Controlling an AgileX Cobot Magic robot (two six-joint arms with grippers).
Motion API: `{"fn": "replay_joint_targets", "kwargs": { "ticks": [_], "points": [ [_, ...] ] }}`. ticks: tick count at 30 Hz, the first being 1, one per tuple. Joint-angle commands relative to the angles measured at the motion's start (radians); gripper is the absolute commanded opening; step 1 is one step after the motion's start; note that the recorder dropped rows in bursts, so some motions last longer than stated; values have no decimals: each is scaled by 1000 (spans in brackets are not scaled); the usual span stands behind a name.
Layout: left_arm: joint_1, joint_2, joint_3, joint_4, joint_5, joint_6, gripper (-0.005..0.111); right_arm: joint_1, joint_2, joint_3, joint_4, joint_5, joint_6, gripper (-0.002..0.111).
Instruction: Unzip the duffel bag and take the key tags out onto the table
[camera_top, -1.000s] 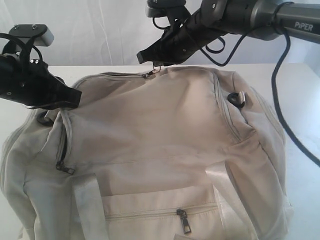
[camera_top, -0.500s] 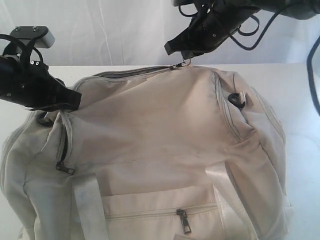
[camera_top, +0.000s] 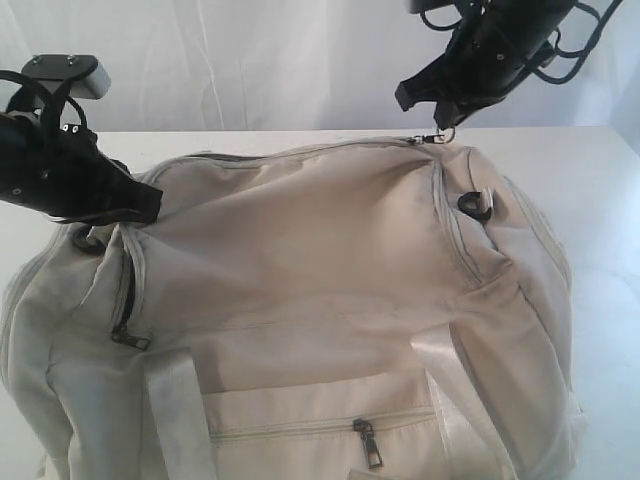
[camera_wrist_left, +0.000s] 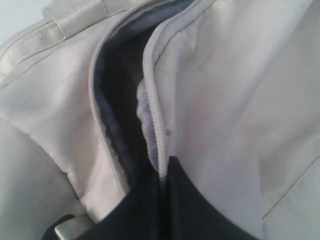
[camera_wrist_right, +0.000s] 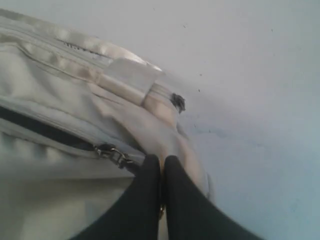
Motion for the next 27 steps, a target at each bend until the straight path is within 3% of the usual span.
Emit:
{"fn": "replay_joint_targets", "kwargs": {
  "ticks": [1, 12, 18, 21, 24, 27],
  "points": [
    [4, -3, 1, 8, 24, -2, 0, -26, -31, -1, -66, 82, 4, 0],
    [4, -3, 1, 23, 27, -2, 0, -43, -71, 34, -136, 157, 13, 0],
    [4, -3, 1, 25, -9, 5, 1, -43, -99, 56, -71, 116, 5, 0],
    [4, -3, 1, 25, -5, 47, 16, -43, -110, 56, -18, 87, 2, 0],
    [4, -29, -35, 22, 32, 47, 58, -43, -110, 56, 127, 27, -71, 0],
    [3, -44, -119, 4, 108, 47, 68, -43, -110, 56, 229, -21, -141, 0]
  ]
}}
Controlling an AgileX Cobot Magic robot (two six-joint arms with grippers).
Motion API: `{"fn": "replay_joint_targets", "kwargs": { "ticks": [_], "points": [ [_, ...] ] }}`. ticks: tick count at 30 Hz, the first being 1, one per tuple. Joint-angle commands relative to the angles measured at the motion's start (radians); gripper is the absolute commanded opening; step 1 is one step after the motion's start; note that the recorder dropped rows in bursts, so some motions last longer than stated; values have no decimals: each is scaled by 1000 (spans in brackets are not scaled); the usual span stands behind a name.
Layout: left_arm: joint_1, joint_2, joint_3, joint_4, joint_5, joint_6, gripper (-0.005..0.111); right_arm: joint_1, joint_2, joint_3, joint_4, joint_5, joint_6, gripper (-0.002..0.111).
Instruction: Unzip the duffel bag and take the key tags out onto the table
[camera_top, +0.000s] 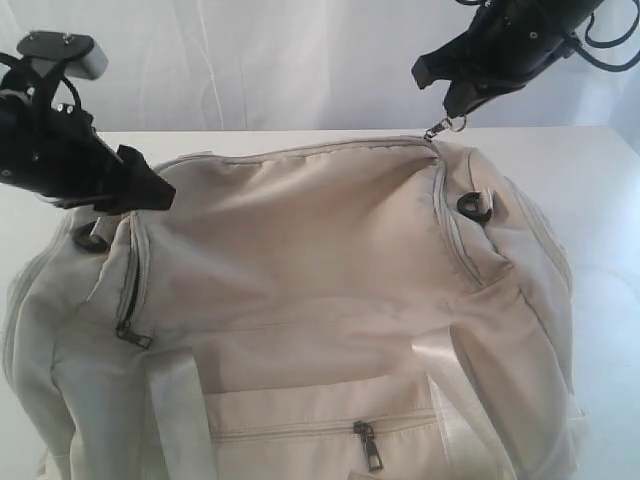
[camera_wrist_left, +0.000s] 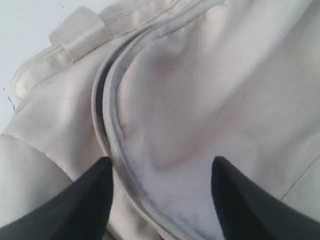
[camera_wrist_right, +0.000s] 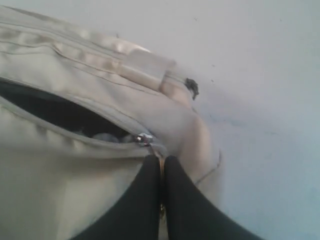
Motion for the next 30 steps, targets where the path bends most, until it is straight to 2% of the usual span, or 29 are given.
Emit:
{"fn": "replay_joint_targets", "kwargs": {
  "ticks": [1, 5, 10, 14, 17, 22, 26, 30],
  "points": [
    [-1, -14, -140, -64, 153, 6, 67, -8, -14, 5, 106, -57, -88, 0],
    [-86, 101, -339, -55, 287, 53, 67, -8, -14, 5, 111, -59, -92, 0],
    [-202, 307, -519, -55, 214, 205, 67, -8, -27, 64, 123, -47, -109, 0],
    [-238, 412, -597, -52, 203, 221, 67, -8, -44, 104, 125, -76, -109, 0],
    [-274, 471, -627, -52, 165, 341, 67, -8, -61, 115, 125, -83, -109, 0],
    [-354, 517, -629, -54, 18, 538, 67, -8, -78, 132, 125, -96, -109, 0],
    [-403, 543, -629, -56, -147, 556, 67, -8, -78, 139, 125, -92, -109, 0],
    [-411, 571, -630, -62, -225, 525, 67, -8, -79, 162, 125, -101, -109, 0]
  ]
}}
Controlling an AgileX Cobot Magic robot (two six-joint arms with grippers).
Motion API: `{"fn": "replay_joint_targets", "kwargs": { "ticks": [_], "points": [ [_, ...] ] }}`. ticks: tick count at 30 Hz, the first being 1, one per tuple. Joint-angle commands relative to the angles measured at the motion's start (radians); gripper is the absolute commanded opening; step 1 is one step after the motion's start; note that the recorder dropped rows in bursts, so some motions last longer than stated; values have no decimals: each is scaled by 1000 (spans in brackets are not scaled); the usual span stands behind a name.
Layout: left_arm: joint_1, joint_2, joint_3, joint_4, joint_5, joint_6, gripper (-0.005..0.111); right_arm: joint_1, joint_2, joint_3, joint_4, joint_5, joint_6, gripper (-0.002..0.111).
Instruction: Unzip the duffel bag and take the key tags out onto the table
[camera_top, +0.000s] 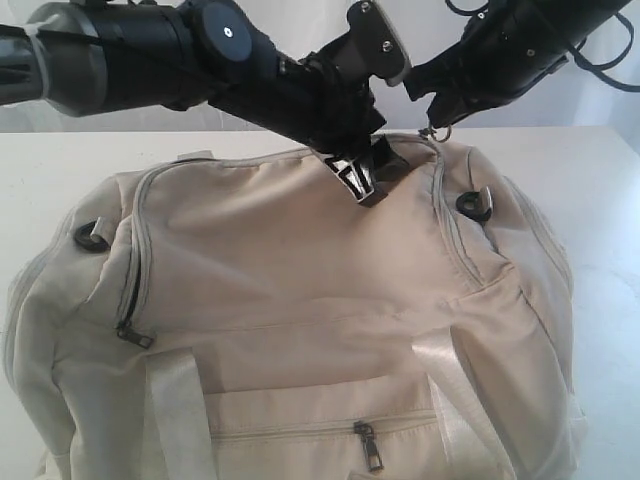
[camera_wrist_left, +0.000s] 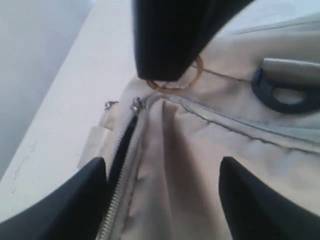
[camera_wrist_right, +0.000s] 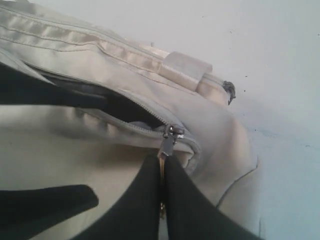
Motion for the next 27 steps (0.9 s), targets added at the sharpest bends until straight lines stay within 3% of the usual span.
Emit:
{"fn": "replay_joint_targets", "kwargs": {
  "ticks": [1, 4, 12, 18, 27],
  "points": [
    [-11, 27, -7, -24, -82, -23, 65, -8, -11, 28, 7, -11, -9, 0],
    [-11, 48, -7, -24, -84, -49, 55, -8, -11, 43, 7, -24, -9, 0],
    [-16, 54, -7, -24, -125, -66, 1, -8, -11, 49, 3, -31, -9, 0],
    [-9, 54, -7, -3, -119, -95, 0, -8, -11, 49, -38, -24, -7, 0],
    [66, 54, -7, 25, -23, -200, 0, -8, -19, 49, -135, -5, 52, 0]
  ]
}}
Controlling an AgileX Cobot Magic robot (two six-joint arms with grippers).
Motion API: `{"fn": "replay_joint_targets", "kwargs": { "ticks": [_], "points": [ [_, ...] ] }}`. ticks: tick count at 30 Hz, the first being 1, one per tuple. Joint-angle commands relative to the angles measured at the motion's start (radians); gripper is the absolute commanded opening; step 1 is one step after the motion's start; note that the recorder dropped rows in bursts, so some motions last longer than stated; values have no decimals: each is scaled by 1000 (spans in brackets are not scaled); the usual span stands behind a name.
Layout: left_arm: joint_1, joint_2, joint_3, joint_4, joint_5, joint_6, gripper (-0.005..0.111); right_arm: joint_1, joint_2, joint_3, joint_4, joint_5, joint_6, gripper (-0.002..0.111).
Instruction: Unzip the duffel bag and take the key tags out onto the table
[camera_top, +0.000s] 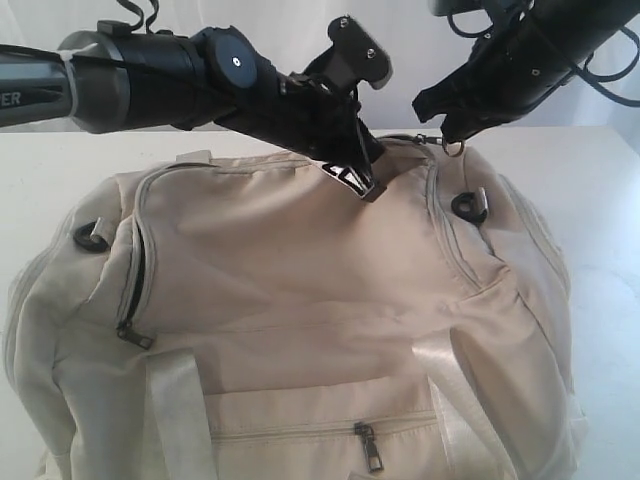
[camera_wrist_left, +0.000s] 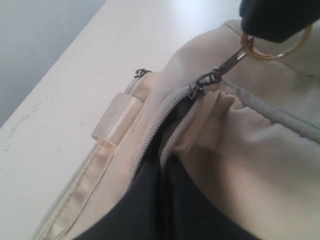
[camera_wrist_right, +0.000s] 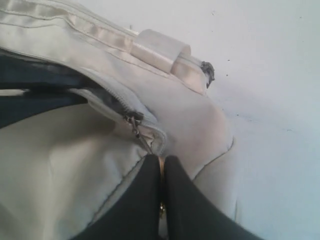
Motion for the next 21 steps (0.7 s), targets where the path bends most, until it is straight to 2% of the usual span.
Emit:
{"fn": "replay_joint_targets", "kwargs": {
  "ticks": [1, 5, 11, 21],
  "points": [
    [33, -4, -5, 4, 49, -29, 0, -8, -17, 5, -34, 30, 11, 0],
    [34, -4, -5, 4, 53, -29, 0, -8, -17, 5, -60, 63, 10, 0],
    [34, -13, -5, 6, 53, -29, 0, -8, -17, 5, -237, 63, 116, 0],
    [48, -60, -5, 20, 67, -36, 0, -8, -8, 5, -269, 62, 127, 0]
  ]
}}
